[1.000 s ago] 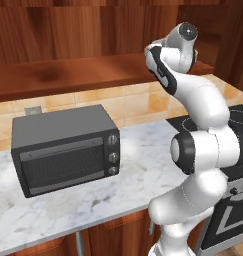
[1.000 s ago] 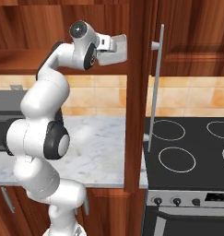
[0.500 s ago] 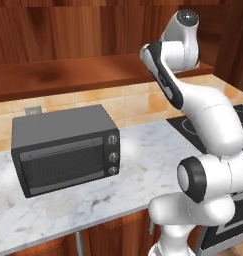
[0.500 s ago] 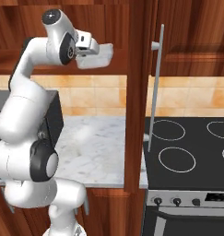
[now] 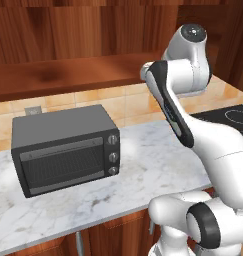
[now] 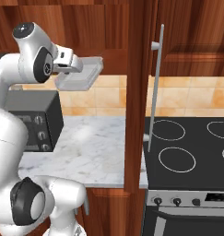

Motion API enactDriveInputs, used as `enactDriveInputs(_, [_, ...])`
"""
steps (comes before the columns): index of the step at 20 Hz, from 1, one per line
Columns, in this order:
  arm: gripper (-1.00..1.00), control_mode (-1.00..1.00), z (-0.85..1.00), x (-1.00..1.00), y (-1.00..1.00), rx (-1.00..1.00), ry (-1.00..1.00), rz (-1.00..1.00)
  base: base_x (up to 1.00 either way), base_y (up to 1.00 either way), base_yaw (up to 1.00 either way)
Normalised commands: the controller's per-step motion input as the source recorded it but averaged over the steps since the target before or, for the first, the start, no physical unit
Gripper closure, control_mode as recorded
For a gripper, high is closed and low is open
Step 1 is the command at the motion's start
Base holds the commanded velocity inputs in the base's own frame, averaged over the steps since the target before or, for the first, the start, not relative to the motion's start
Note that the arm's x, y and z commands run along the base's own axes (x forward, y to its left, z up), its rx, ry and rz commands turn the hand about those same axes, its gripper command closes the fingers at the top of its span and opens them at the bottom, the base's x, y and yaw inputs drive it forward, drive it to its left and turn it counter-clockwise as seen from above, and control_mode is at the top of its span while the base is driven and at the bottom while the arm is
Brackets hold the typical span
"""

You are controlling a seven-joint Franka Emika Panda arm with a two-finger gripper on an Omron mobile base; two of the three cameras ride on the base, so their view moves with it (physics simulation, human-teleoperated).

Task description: Retrieve the tupperware and aluminum foil from the cabinet and place them on the dining counter near the plate with lemon wedge and fish to prepare for storing leftovers.

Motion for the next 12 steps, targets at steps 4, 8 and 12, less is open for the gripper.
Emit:
enactDriveInputs(4, [1.00,-1.00,-0.79,-1.00,0.00,0.00,0.06,0.00,0.00,0.00,0.00])
enactDriveInputs(8, [1.00,-1.00,-0.72,-0.87,-0.04,0.01,0.26,0.00,0.00,0.00,0.00])
enactDriveInputs(12, [1.00,-1.00,-0.60,-0.46,0.00,0.01,0.31,0.00,0.00,0.00,0.00])
